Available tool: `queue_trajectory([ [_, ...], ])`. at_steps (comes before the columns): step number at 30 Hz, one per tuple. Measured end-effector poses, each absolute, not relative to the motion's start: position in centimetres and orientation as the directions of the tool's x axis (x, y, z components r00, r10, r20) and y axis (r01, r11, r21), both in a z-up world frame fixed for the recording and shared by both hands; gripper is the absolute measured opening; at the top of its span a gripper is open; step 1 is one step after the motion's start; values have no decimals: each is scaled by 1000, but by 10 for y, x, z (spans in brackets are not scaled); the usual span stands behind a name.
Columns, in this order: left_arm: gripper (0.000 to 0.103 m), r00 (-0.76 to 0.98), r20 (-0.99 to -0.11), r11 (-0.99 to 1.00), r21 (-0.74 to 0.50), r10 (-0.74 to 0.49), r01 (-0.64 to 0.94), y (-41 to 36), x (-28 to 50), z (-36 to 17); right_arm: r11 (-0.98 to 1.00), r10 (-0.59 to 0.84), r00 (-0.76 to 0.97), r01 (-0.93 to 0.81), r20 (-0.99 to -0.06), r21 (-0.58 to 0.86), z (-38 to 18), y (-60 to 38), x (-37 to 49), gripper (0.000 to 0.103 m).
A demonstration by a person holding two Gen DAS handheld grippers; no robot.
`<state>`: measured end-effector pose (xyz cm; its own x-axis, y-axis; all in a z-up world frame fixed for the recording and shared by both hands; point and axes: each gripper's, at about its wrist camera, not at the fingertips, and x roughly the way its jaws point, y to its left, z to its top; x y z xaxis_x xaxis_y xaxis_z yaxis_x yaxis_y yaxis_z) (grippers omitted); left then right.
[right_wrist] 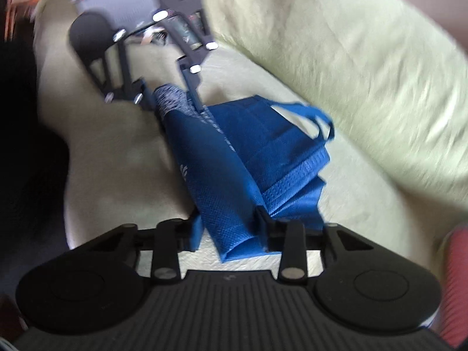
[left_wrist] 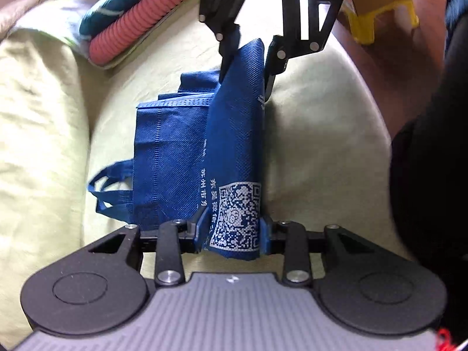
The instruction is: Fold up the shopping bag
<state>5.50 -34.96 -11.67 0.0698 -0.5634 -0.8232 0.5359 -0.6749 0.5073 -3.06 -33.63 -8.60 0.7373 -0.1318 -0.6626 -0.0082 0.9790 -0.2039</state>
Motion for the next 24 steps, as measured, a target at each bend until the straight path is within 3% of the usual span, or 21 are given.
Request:
queue_trajectory([
  [7,37,-62,-881,-711,336,-470,617,-344,60,-99,994,111,661,-80,-742,78,-69,-363,-40,28],
  [14,36,-92,-892,-670,261,-443,696,-368,81,-90,880,317,661,63,-680,472,-81,-436,-34,27],
  [20,40,-102,-891,-631,228,-442,742,-384,90,-91,739,377,679,189,-630,646,-99,-464,-40,26],
  [24,49,-95,-879,-582,226,-468,781,-389,95,-92,704,363,675,253,-643,663,-100,-470,-36,25],
])
